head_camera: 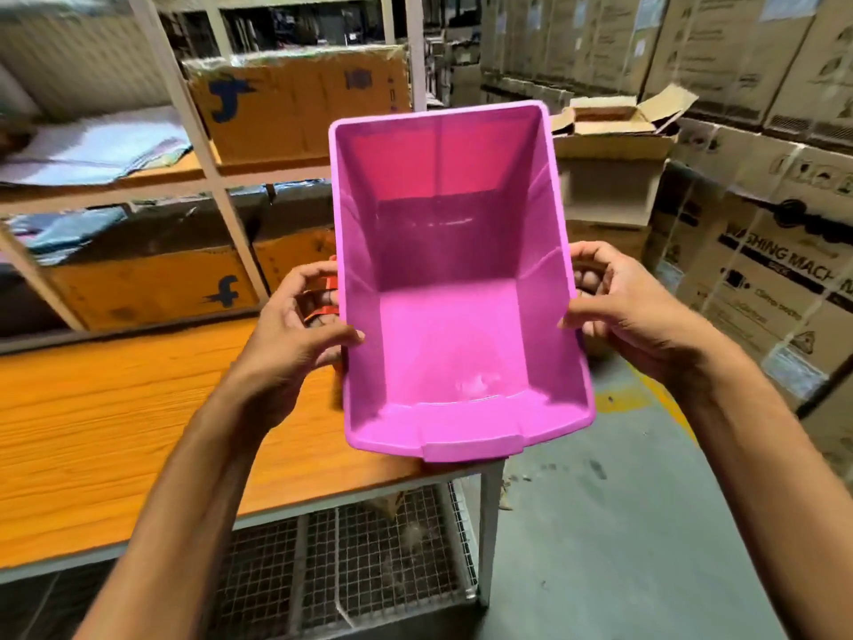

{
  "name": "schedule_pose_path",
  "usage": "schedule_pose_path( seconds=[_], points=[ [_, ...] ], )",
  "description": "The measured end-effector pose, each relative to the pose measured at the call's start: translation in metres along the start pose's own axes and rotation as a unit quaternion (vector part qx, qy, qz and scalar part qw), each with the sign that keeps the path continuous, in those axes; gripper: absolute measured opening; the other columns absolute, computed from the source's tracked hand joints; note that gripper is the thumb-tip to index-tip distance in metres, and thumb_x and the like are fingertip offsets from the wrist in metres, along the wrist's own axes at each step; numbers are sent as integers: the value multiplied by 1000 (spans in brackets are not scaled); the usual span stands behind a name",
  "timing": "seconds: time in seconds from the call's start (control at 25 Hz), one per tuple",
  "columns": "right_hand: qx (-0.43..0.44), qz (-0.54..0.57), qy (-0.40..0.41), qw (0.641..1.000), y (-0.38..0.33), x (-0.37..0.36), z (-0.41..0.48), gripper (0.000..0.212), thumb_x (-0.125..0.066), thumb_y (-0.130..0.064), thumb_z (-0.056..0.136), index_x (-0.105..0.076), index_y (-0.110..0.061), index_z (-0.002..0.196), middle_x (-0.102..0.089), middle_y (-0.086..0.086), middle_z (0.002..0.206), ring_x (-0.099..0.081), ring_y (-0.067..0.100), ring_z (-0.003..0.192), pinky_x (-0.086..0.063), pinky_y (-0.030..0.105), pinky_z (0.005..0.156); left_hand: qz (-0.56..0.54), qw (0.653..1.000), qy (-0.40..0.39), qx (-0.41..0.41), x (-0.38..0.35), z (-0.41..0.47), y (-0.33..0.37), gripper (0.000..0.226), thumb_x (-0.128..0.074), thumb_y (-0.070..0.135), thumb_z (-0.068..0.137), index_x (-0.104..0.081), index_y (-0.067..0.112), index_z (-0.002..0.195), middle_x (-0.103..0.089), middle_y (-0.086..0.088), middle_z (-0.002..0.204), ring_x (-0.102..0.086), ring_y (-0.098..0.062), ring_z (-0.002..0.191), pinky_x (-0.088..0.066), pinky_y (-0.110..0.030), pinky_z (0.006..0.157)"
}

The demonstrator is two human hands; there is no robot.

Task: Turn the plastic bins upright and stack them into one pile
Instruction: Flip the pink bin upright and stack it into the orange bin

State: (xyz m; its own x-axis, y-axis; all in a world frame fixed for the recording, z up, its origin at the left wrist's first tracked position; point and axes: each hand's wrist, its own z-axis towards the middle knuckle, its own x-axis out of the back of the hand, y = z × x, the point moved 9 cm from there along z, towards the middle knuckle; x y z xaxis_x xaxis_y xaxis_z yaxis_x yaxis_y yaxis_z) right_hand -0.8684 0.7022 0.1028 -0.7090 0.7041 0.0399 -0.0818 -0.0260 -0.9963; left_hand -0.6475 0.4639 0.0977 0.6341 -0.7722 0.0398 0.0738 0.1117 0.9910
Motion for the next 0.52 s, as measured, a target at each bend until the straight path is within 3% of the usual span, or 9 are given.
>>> schedule_pose_path(
  seconds=[0.12, 0.2, 0.24, 0.32, 0.36, 0.44, 0.52],
  points=[
    [-58, -1, -21, 998, -4, -19, 49, 48, -46, 22, 87, -54, -13, 118, -65, -5, 55, -58, 5, 44, -49, 19, 44, 20, 999, -3, 30, 18, 41, 15, 63, -69, -16, 76, -60, 20, 126, -69, 0, 92, -69, -9, 77, -56, -27, 64],
    [-112, 0, -72, 991, -6, -36, 82, 37, -55, 13, 84, -59, -17, 104, -65, -2, 60, -58, 4, 47, -46, 17, 43, 31, 998, -15, 60, 26, 71, 21, 46, -63, -13, 82, -63, 20, 116, -69, 2, 80, -67, -4, 61, -53, -20, 51],
    [-138, -12, -104, 985, -7, -46, 95, 37, -68, 7, 71, -59, -19, 97, -62, 2, 67, -53, 5, 51, -42, 17, 45, 38, 996, -28, 80, 29, 85, 22, 40, -55, -14, 87, -65, 19, 108, -67, 2, 73, -64, -2, 54, -51, -18, 45],
    [-189, -26, -132, 973, -7, -56, 119, 65, -83, -1, 31, -53, -21, 85, -46, 7, 76, -37, 13, 59, -36, 21, 52, 50, 989, -55, 126, 34, 110, 18, 40, -41, -15, 89, -65, 16, 94, -66, 4, 65, -61, -2, 46, -50, -17, 41],
    [-208, -13, -135, 969, -7, -60, 131, 68, -83, -1, 25, -51, -21, 81, -44, 7, 76, -38, 16, 60, -40, 21, 55, 52, 985, -56, 155, 38, 119, 14, 37, -38, -13, 88, -64, 14, 89, -66, 4, 62, -61, -3, 44, -50, -16, 41],
    [-232, 4, -124, 965, -3, -64, 160, 56, -76, 5, 38, -53, -19, 84, -55, 8, 80, -56, 20, 63, -54, 22, 64, 68, 974, -31, 212, 50, 136, 3, 27, -39, -5, 89, -58, 11, 80, -65, 2, 52, -58, -7, 37, -48, -16, 39],
    [-250, 8, -127, 960, 5, -67, 188, 64, -77, 10, 33, -49, -21, 81, -48, 7, 78, -50, 22, 64, -51, 23, 64, 94, 965, -16, 246, 57, 148, -5, 15, -45, 2, 87, -57, 9, 84, -66, -3, 51, -57, -10, 37, -48, -19, 40]
  ],
)
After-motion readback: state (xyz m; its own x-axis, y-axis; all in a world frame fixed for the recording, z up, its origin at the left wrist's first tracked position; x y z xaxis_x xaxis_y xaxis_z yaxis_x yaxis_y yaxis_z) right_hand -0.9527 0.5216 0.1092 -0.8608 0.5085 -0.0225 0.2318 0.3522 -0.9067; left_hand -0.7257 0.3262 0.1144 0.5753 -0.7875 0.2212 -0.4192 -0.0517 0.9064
